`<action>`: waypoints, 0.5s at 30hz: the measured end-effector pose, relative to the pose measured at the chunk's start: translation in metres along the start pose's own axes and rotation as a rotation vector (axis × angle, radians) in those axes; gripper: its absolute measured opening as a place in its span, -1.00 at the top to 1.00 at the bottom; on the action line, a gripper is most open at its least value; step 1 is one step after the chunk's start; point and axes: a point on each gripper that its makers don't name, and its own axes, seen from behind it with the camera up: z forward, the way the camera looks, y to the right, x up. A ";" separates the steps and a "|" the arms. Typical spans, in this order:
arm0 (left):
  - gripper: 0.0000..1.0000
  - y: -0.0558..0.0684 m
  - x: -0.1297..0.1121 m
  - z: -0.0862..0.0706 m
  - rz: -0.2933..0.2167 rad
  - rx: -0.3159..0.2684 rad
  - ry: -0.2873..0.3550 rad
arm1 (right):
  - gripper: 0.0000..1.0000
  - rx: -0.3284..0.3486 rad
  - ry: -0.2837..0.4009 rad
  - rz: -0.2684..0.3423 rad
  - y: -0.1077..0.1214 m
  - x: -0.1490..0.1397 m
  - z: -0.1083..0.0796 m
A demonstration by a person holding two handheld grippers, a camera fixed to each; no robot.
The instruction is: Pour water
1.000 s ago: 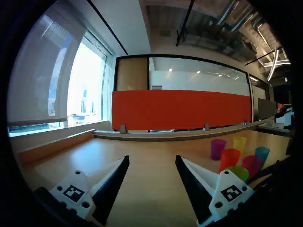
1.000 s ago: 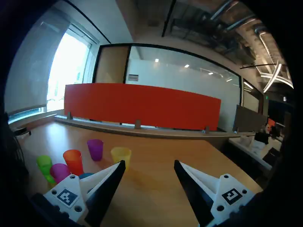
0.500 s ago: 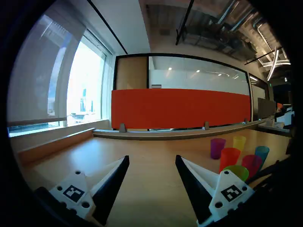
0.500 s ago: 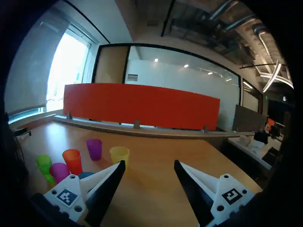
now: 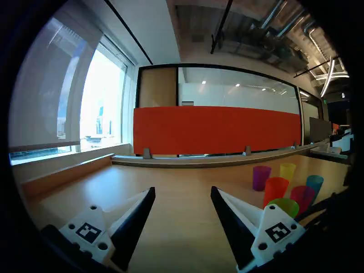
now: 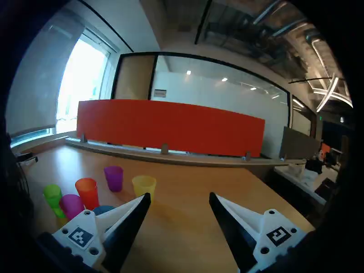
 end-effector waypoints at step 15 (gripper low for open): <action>-0.82 0.000 0.000 -0.001 0.001 0.001 -0.001 | -1.00 0.014 0.061 0.007 0.010 0.004 0.005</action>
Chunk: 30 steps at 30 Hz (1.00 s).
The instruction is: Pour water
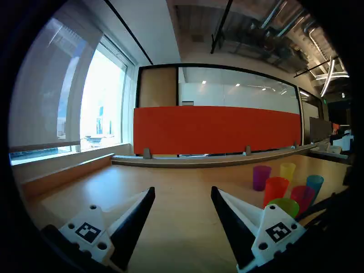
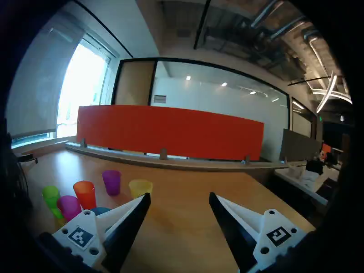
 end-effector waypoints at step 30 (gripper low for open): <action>-0.82 0.001 0.000 0.000 0.000 0.000 0.000 | -0.99 -0.027 0.131 0.056 0.012 -0.017 0.027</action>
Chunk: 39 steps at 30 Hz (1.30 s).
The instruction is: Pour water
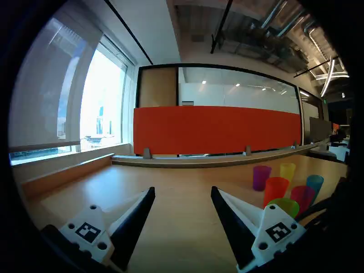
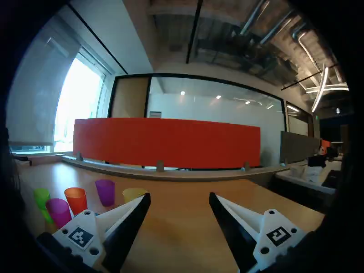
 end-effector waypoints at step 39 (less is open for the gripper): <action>-0.82 0.000 0.000 0.000 0.000 0.000 0.000 | -0.99 0.019 -0.039 0.048 0.007 -0.025 -0.001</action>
